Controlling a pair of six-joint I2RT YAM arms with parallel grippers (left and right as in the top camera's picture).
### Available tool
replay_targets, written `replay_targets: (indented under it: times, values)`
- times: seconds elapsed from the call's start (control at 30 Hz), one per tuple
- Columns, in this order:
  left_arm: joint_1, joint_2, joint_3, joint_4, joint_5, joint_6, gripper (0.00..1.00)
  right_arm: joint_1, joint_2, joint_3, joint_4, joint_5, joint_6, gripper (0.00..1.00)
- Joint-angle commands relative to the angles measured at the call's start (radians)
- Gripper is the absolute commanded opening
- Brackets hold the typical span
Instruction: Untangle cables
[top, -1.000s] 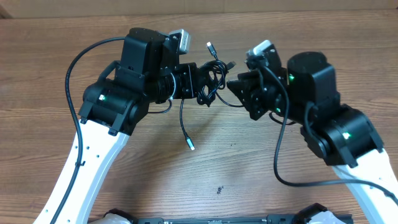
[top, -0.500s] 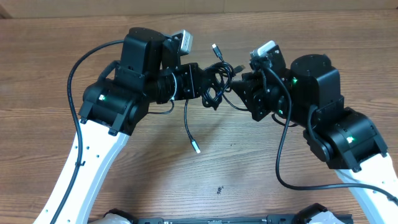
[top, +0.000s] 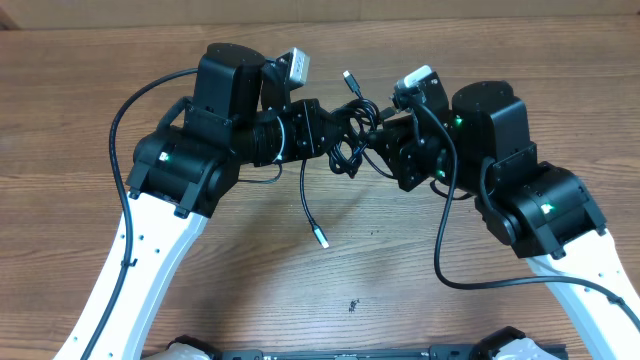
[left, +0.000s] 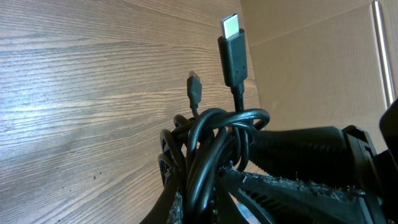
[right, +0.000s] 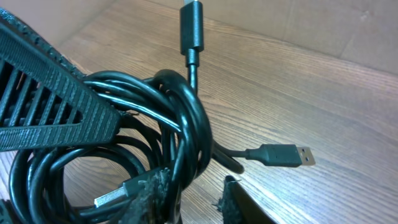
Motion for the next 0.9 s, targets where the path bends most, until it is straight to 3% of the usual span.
replay_targets:
  times: [0.0,0.07,0.1,0.43,0.87]
  values:
    - [-0.007,-0.026,0.023,0.009,0.031,-0.015,0.04,-0.006,0.001,0.001,0.003,-0.004,0.003,0.19]
    - [-0.008,-0.026,0.023,0.009,0.033,-0.015,0.04,-0.006,0.001,0.001,0.003,-0.019,0.004,0.05]
    - [-0.012,-0.026,0.023,0.009,0.035,-0.014,0.04,-0.006,0.001,0.001,0.003,-0.023,0.004,0.04]
    - [-0.011,-0.026,0.023,0.01,-0.039,-0.018,0.04,-0.006,0.001,0.001,-0.021,-0.069,0.003,0.04]
    - [-0.005,-0.026,0.023,0.009,-0.301,-0.18,0.04,-0.005,0.001,0.001,-0.187,-0.227,-0.058,0.04]
